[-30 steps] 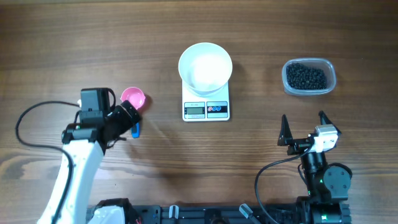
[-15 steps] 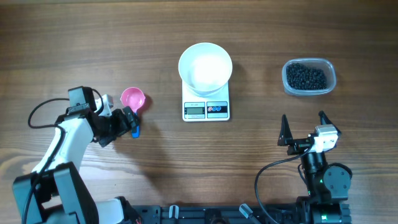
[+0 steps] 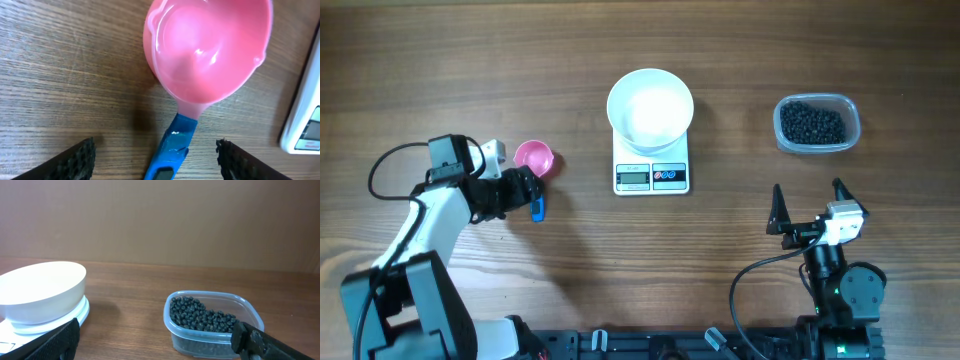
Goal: Scoop item into bowl and weigh 150g on scale
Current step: 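Move the left gripper to the blue handle of the pink scoop, then close the left gripper on the blue handle and lift the scoop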
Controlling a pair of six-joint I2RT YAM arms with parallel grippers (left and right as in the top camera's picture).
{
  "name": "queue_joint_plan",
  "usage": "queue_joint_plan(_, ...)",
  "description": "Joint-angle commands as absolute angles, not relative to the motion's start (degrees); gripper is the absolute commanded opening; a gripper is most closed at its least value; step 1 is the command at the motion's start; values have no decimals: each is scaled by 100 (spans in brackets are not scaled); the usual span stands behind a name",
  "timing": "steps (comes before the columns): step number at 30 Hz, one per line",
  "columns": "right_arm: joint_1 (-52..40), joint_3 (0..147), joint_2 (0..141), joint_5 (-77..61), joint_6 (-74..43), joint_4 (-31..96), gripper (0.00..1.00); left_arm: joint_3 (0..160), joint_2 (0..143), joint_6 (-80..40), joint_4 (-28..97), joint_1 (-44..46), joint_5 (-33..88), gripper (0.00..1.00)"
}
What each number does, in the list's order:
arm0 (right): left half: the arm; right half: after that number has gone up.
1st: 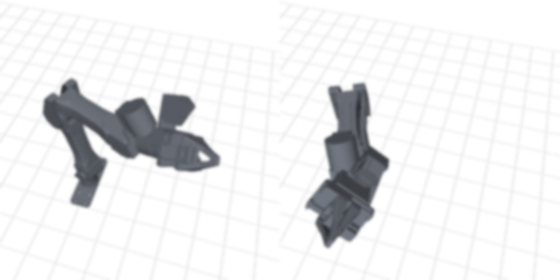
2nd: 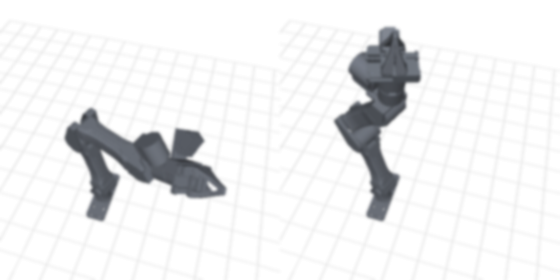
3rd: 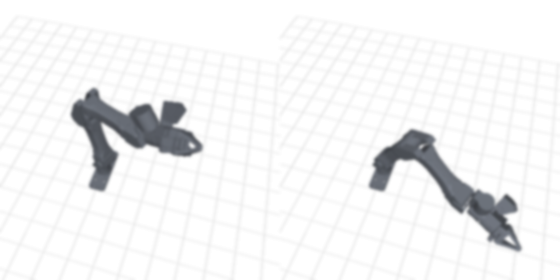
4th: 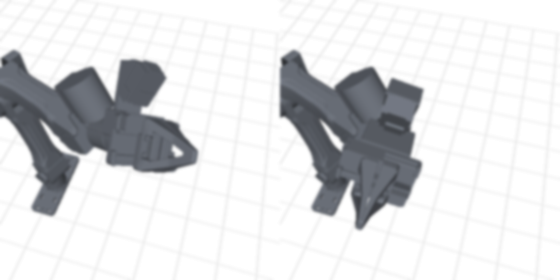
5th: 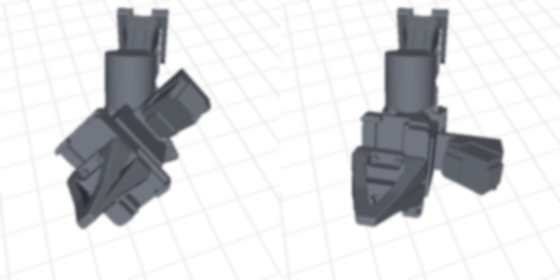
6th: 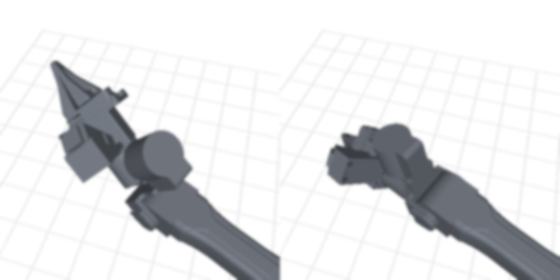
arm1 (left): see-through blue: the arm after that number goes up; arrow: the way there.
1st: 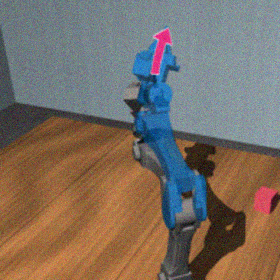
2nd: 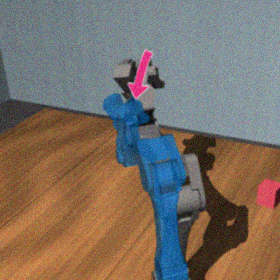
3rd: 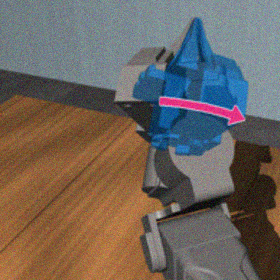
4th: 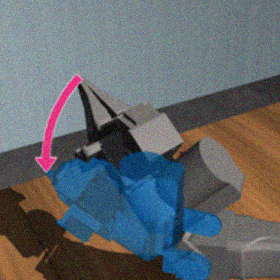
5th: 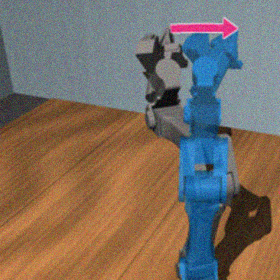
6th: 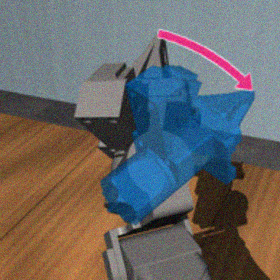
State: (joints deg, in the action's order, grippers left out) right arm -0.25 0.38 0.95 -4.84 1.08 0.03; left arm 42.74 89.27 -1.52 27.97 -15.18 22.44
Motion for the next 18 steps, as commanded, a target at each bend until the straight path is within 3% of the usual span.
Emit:
queue_joint_plan(1, -54, 30, 27, -403, -3, -8, 100, 4318, 9336, 132, 2738, -1559, 2368, 78)
queue_joint_plan(4, -54, 30, 27, -401, -3, -8, 100, 4320, 9585, 185, 2587, -1562, 2700, 72)
queue_joint_plan(15, -54, 30, 27, -401, -5, -8, 100, 4320, 9990, 432, 2475, -1559, 3168, 65)
queue_joint_plan(18, -54, 30, 27, -403, -3, -8, 100, 4320, 9998, 432, 2462, -1559, 3168, 55)
